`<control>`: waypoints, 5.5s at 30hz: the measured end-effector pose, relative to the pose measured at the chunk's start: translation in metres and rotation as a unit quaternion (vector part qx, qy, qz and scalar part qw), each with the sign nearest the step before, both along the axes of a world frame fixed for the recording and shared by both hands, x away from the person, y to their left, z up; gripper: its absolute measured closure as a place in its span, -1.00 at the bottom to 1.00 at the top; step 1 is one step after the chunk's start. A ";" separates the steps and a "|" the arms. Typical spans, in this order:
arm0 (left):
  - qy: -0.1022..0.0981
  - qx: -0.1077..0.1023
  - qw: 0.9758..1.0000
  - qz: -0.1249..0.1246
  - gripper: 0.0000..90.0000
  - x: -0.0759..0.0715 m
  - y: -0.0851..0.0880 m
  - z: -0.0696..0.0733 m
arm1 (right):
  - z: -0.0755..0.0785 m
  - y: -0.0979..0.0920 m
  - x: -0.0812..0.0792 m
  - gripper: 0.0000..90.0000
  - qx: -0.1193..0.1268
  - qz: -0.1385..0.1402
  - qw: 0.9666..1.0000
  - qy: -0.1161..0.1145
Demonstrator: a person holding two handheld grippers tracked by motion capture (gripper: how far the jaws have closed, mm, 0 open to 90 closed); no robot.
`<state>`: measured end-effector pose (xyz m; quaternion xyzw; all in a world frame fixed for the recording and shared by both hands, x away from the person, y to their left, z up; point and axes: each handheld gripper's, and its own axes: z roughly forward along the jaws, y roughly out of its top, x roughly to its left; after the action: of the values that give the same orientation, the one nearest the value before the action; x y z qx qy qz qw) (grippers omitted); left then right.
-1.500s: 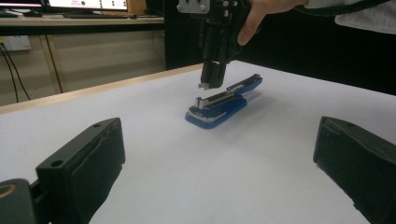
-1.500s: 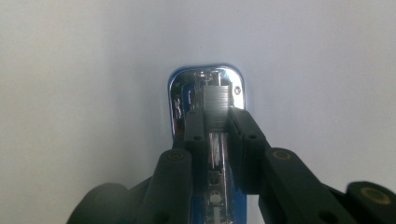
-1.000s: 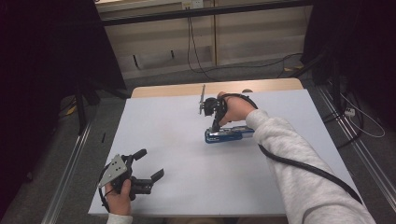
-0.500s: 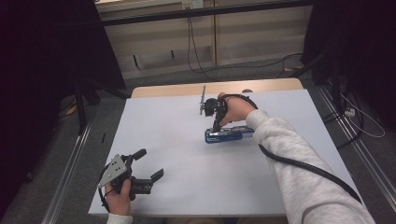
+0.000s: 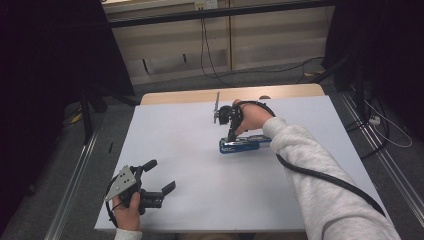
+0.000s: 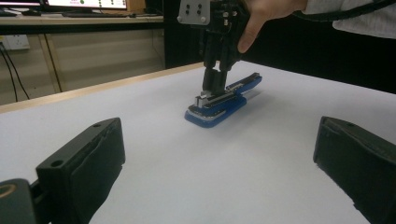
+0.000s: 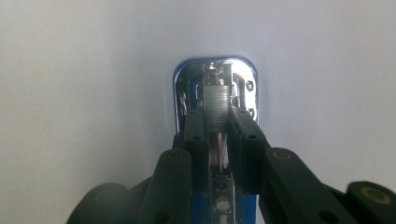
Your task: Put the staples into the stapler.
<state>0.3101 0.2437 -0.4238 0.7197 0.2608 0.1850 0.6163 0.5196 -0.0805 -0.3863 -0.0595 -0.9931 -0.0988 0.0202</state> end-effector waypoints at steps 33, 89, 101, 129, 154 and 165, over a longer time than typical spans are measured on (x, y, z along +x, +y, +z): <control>0.005 -0.001 1.000 -0.006 -0.95 0.000 0.000 0.000 | -0.005 0.004 0.000 0.75 -0.006 0.005 1.000 -0.006; 0.055 0.034 0.998 -0.023 -0.95 0.015 -0.032 0.001 | -0.017 -0.116 -0.056 -0.48 0.204 -0.217 0.953 -0.050; 0.078 0.037 0.996 -0.025 -0.95 0.030 -0.055 -0.001 | -0.020 -0.149 -0.077 -0.66 0.227 -0.258 0.936 -0.078; 0.118 0.029 0.993 0.000 -0.92 0.075 -0.097 -0.005 | -0.021 -0.191 -0.093 -0.75 0.248 -0.309 0.910 -0.122; 0.141 0.061 0.988 -0.007 -0.91 0.102 -0.129 -0.013 | -0.020 -0.216 -0.096 -0.77 0.264 -0.334 0.896 -0.128; 0.143 0.073 0.987 -0.003 -0.90 0.108 -0.132 -0.016 | -0.023 -0.225 -0.097 -0.77 0.263 -0.346 0.892 -0.127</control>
<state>0.4180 0.1118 -0.4401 0.7827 0.3299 0.0971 0.5187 0.4223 -0.3060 -0.4092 -0.3784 -0.8418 -0.3635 -0.1268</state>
